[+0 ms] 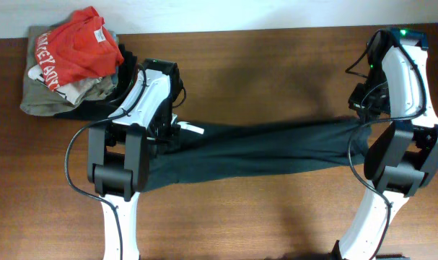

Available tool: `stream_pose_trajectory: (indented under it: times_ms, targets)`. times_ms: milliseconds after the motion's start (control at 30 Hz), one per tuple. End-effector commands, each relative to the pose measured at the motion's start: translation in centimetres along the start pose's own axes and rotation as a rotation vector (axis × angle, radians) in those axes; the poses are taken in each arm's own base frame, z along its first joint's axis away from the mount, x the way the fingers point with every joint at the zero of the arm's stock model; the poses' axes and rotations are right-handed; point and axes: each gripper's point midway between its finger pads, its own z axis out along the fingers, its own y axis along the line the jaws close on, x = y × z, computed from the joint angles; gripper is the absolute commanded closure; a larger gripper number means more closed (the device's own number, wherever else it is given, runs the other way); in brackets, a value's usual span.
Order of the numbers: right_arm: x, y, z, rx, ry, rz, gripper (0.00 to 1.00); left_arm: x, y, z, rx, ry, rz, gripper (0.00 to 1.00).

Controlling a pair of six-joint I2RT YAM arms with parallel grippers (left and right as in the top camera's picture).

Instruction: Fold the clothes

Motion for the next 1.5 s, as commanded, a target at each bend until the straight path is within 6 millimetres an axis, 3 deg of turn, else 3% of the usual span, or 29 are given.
stream_pose_trajectory:
  times_ms: [0,33,67,200,267,400,533,633,767,1000,1133,1267,1467]
  targets:
    - [0.2,-1.1,-1.0,0.026,-0.027,-0.027,0.32,0.4,0.6,-0.2,-0.017,-0.004,-0.011,0.01]
    - [0.3,-1.1,-1.0,0.028,-0.026,-0.035,0.13,0.4,0.6,-0.2,-0.017,-0.004,-0.007,0.01]
    - [0.3,-1.1,-1.0,0.027,-0.026,-0.034,0.08,0.4,0.5,-0.3,-0.016,-0.006,-0.005,0.01]
    - [0.0,-1.0,-1.0,0.022,-0.037,-0.032,0.05,-0.4,0.6,-0.8,-0.015,-0.045,-0.004,0.01]
    - [-0.2,-0.9,-1.0,0.020,-0.043,-0.031,0.04,-0.9,0.4,-2.4,0.002,-0.104,-0.009,0.01]
    - [-0.4,-0.8,-1.0,0.016,-0.051,-0.030,0.02,-1.3,0.1,-7.9,0.051,-0.305,-0.013,0.01]
    - [-0.6,-0.5,-1.0,0.003,-0.062,-0.027,0.01,-1.2,-1.1,-9.8,0.049,-0.392,0.015,0.02]
    - [-0.5,-0.2,-1.0,-0.018,-0.055,-0.027,0.01,-1.5,-2.5,-8.9,0.034,-0.370,0.050,0.02]
    - [-0.5,-0.2,-1.0,-0.018,-0.055,-0.047,0.02,-2.4,-4.1,-5.2,0.012,-0.305,0.072,0.02]
    - [-0.6,-0.2,-1.0,-0.018,-0.057,-0.053,0.02,-2.9,-3.5,-0.4,0.015,-0.239,0.011,0.08]
    - [-0.6,-0.1,-1.0,-0.018,-0.060,-0.052,0.02,-3.4,-3.2,0.7,0.012,-0.246,0.003,0.10]
    - [-0.8,-0.1,-1.0,-0.021,-0.067,-0.051,0.02,-4.2,-3.0,0.6,0.004,-0.276,-0.003,0.31]
    - [-0.9,0.0,-1.0,-0.023,-0.072,-0.050,0.02,-4.2,-2.3,0.5,-0.029,-0.280,-0.012,0.73]
